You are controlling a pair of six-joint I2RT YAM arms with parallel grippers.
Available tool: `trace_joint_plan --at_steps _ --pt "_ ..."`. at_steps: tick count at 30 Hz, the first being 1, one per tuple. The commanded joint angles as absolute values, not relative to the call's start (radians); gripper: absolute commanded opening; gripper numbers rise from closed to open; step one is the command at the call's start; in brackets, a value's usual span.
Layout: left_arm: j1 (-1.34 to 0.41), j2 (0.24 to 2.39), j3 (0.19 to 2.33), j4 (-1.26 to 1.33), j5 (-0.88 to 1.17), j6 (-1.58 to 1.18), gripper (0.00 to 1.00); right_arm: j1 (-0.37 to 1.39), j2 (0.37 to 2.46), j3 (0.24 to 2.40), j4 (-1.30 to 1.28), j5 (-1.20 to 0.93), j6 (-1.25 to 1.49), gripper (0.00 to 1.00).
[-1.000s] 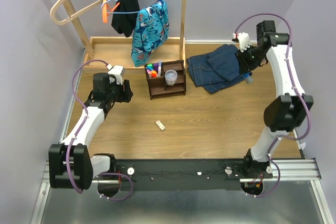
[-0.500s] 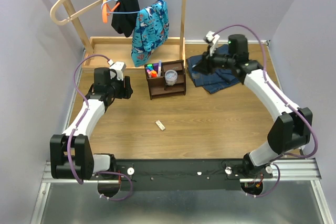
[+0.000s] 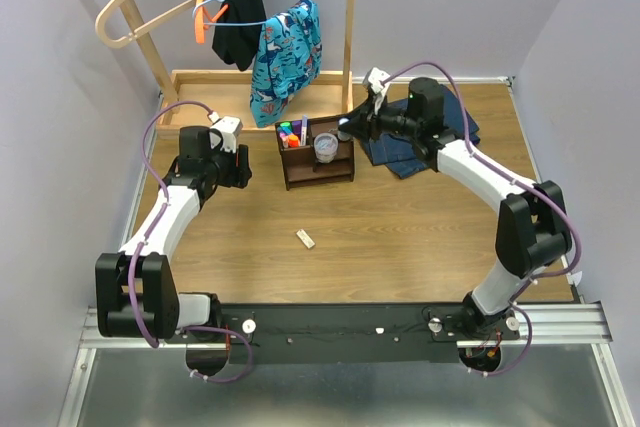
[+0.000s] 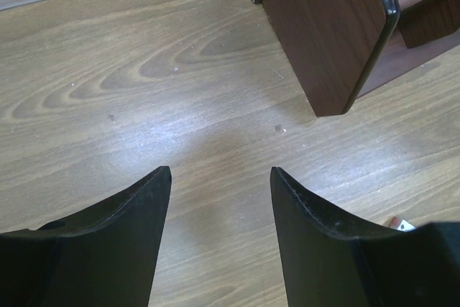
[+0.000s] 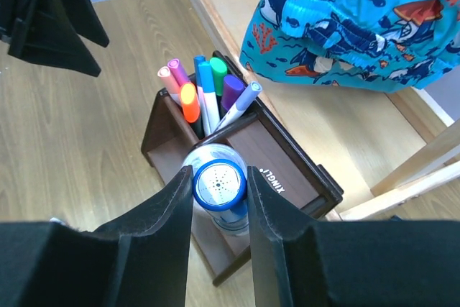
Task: Sort the stationery into containers
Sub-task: Place the stationery in the storage box.
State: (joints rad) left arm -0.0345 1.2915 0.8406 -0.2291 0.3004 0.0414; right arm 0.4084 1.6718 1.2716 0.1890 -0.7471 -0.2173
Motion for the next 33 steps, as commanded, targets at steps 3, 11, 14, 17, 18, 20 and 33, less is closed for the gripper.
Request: trace_joint_plan --at_steps 3,11,14,17,18,20,33 --pt "-0.026 1.33 0.862 -0.259 0.279 0.078 0.67 0.411 1.727 1.171 0.451 -0.738 -0.163 0.36" --pt "-0.026 1.364 0.877 -0.244 0.276 0.078 0.67 0.414 1.753 1.154 0.463 -0.739 -0.186 0.36" --pt "-0.026 1.376 0.879 -0.244 0.284 0.075 0.67 0.413 1.77 1.155 0.474 -0.729 -0.18 0.36" --pt "-0.026 1.378 0.879 -0.245 0.282 0.075 0.67 0.413 1.769 1.154 0.465 -0.718 -0.178 0.36" --pt "-0.026 1.379 0.877 -0.245 0.282 0.075 0.67 0.413 1.763 1.154 0.459 -0.713 -0.182 0.36" --pt "-0.026 1.378 0.876 -0.245 0.285 0.072 0.67 0.414 1.74 1.151 0.44 -0.706 -0.193 0.36" --pt "-0.028 1.382 0.87 -0.226 0.305 0.046 0.67 0.413 1.655 1.128 0.364 -0.686 -0.19 0.36"
